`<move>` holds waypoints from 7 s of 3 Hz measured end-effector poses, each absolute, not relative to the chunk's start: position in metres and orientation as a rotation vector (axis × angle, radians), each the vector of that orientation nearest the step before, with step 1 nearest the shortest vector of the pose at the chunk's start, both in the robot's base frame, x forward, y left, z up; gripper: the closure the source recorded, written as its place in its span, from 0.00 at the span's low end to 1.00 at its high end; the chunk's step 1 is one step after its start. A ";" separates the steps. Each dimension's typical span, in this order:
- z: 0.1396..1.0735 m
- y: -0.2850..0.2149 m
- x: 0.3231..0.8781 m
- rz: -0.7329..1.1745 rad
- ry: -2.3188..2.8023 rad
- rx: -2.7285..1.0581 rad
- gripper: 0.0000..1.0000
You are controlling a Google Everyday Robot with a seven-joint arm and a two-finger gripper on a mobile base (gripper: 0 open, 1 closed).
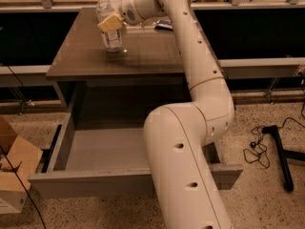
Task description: Place blue plastic bottle into top drawer
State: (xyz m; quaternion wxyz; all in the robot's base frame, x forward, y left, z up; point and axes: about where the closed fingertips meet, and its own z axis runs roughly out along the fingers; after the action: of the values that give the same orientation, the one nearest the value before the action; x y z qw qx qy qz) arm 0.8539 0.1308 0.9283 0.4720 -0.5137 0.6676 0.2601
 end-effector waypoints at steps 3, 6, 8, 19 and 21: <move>0.977 0.042 0.775 0.368 1.840 -1.507 1.00; 1.086 -0.055 0.642 -0.007 1.962 -1.280 1.00; 1.051 -0.041 0.632 -0.003 2.003 -1.357 1.00; 0.681 0.031 0.542 0.169 2.508 -1.564 0.58; 0.668 0.042 0.538 0.406 2.590 -1.261 0.12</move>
Offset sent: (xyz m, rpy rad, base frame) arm -0.1488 -0.1080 0.0485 -0.5133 -0.0101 -0.0341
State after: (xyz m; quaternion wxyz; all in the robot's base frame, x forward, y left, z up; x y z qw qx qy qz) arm 0.5381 0.0424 0.6682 0.1161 -0.4305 0.8843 0.1385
